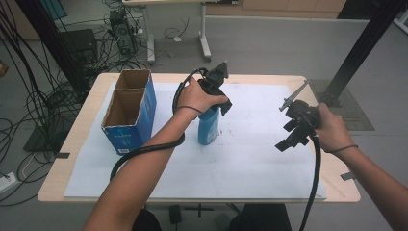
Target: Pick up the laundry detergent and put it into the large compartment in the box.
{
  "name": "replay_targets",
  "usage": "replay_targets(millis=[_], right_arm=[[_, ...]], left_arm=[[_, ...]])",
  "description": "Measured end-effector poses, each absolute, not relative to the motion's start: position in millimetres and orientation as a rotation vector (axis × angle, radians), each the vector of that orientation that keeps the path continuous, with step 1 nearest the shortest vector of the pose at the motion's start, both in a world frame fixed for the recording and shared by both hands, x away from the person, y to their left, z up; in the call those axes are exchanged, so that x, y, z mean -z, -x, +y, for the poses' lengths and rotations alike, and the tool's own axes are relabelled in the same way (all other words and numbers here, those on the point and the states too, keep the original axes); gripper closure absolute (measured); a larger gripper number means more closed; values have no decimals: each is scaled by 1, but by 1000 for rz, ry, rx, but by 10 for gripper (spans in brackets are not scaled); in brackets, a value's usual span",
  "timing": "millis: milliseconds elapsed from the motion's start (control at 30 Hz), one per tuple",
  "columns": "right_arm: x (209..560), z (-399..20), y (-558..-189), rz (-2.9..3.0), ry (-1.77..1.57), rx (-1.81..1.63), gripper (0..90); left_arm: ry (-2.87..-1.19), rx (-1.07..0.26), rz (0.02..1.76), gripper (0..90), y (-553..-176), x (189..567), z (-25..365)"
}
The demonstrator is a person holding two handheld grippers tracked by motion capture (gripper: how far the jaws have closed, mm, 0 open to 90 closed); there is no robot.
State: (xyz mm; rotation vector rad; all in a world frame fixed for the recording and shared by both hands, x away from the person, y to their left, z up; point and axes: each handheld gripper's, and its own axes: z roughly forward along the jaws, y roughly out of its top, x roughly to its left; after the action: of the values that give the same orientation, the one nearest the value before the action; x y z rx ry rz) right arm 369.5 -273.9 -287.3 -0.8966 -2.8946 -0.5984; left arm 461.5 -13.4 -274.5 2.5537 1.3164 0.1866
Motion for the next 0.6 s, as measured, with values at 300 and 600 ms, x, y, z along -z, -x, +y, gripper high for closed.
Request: replay_targets(millis=[300,600], right_arm=[[288,-274,-370,-2895,896,601,76],[288,-273,-371,-2900,887,595,75]], left_arm=[[-2556,-183,1315,87,-462,276,-13],[-2557,-182,1316,87,-462,276,-14]])
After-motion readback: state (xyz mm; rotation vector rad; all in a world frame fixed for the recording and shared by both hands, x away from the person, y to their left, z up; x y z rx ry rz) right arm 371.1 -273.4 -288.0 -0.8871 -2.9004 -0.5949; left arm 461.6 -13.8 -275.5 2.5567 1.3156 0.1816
